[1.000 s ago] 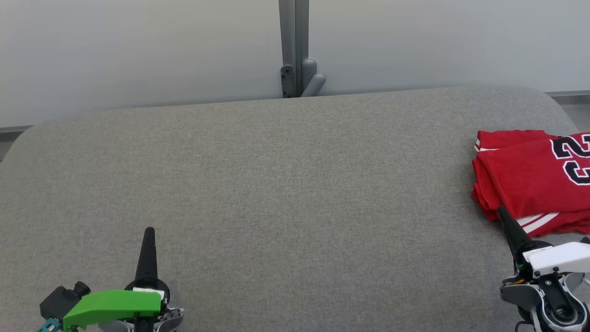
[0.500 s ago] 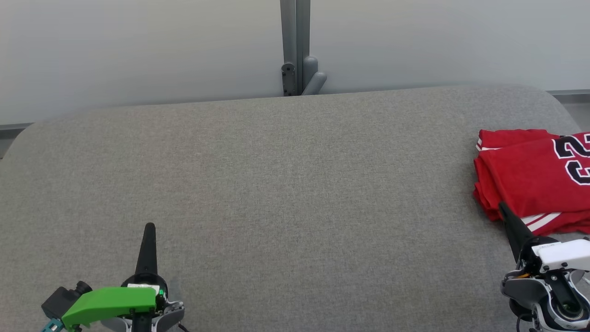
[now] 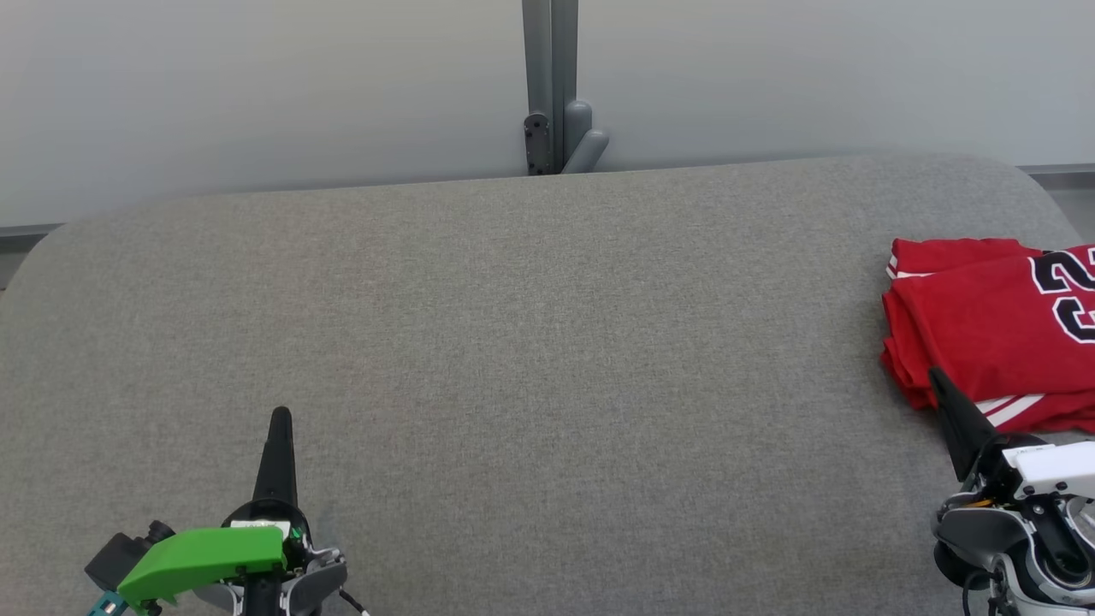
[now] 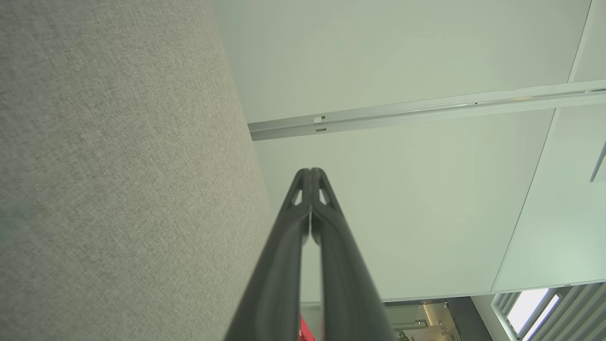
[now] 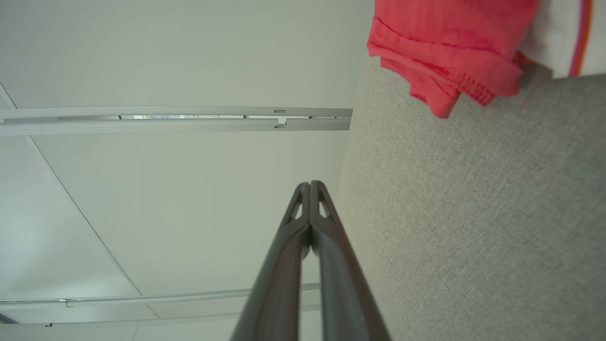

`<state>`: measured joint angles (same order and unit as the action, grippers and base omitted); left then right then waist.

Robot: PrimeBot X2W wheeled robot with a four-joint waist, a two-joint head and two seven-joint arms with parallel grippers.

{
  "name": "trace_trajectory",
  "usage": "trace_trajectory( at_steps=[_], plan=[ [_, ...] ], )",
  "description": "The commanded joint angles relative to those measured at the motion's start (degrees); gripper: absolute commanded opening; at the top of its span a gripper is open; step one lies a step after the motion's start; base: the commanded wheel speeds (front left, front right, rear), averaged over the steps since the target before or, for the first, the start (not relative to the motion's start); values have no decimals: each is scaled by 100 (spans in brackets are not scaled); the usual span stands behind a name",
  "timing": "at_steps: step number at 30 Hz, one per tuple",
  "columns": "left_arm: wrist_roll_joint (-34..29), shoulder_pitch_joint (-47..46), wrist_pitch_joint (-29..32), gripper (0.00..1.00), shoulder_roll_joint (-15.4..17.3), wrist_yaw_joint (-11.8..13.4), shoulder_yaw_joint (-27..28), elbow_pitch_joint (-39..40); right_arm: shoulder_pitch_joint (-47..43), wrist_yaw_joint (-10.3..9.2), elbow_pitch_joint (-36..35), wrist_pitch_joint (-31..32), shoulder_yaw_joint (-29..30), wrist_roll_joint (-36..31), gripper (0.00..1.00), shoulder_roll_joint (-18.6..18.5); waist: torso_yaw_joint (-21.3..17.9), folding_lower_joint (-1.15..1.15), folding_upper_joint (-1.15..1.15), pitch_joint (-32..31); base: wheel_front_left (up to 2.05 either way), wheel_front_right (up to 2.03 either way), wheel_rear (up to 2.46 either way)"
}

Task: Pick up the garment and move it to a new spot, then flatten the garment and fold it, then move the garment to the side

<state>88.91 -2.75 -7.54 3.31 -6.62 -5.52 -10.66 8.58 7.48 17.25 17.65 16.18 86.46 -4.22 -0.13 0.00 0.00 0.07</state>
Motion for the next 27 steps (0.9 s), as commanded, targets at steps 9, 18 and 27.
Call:
trace_trajectory(
  at_steps=[9,18,27],
  plan=[
    [363,-126,35,0,-37,-98,30,-29,146,2,96,145,111,388,0,25,11,0,0,20,0,0,0],
    [462,-139,34,0,-50,-110,32,-39,170,2,127,190,146,468,0,40,16,0,0,27,0,0,0],
    [462,-139,33,0,-49,-110,32,-38,173,2,127,190,158,452,0,47,16,0,0,28,0,0,0]
  ],
)
